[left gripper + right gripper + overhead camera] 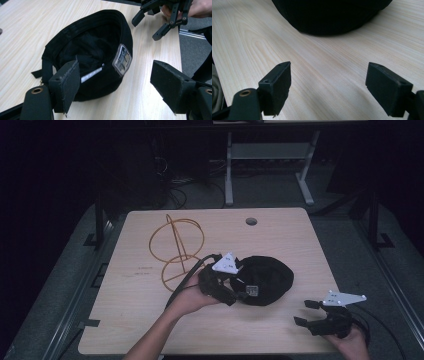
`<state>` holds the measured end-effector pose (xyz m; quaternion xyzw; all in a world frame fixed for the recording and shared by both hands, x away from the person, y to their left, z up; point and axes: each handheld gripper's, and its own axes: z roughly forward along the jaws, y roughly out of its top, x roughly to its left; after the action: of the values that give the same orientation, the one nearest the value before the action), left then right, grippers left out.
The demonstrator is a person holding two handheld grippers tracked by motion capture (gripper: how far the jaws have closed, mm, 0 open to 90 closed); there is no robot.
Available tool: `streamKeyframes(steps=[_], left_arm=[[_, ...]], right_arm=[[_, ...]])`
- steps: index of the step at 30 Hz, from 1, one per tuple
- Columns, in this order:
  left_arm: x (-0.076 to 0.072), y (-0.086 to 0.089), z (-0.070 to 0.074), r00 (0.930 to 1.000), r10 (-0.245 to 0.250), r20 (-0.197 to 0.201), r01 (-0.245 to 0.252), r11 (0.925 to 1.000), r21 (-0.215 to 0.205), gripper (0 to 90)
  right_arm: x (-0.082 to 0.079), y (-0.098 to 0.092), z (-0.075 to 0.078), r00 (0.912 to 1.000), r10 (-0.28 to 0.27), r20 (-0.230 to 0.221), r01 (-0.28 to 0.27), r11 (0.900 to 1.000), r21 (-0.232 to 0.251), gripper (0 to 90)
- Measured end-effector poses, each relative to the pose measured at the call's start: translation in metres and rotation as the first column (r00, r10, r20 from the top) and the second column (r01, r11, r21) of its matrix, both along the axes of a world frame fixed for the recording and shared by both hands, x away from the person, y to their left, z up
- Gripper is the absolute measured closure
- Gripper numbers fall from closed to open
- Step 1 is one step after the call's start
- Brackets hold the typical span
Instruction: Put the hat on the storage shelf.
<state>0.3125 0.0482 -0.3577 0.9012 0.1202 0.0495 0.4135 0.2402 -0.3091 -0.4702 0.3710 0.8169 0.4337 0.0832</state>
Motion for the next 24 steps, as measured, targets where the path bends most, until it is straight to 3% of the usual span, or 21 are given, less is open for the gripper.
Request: streamKeyframes(steps=[12,15,19,24], left_arm=[[0.017,-0.027,-0.008,0.9942,-0.084,-0.068,0.089,0.9921,0.088,25.3],[0.019,-0.030,-0.011,0.9932,-0.091,-0.072,0.098,0.9904,0.098,28.8],[0.022,-0.036,-0.020,0.9921,-0.096,-0.080,0.107,0.9833,0.147,33.4],[0.022,-0.039,-0.025,0.9892,-0.123,-0.080,0.135,0.9758,0.172,43.4]], right_arm=[[0.000,0.000,0.000,1.0000,0.006,-0.002,-0.006,1.000,0.003,20.1],[0.000,0.001,0.000,1.0000,0.008,-0.002,-0.008,1.000,0.004,20.1],[0.000,0.003,0.000,0.9999,0.013,-0.003,-0.013,1.000,-0.002,20.2],[0.000,0.003,0.000,0.9999,0.013,-0.004,-0.013,1.000,0.001,20.2]])
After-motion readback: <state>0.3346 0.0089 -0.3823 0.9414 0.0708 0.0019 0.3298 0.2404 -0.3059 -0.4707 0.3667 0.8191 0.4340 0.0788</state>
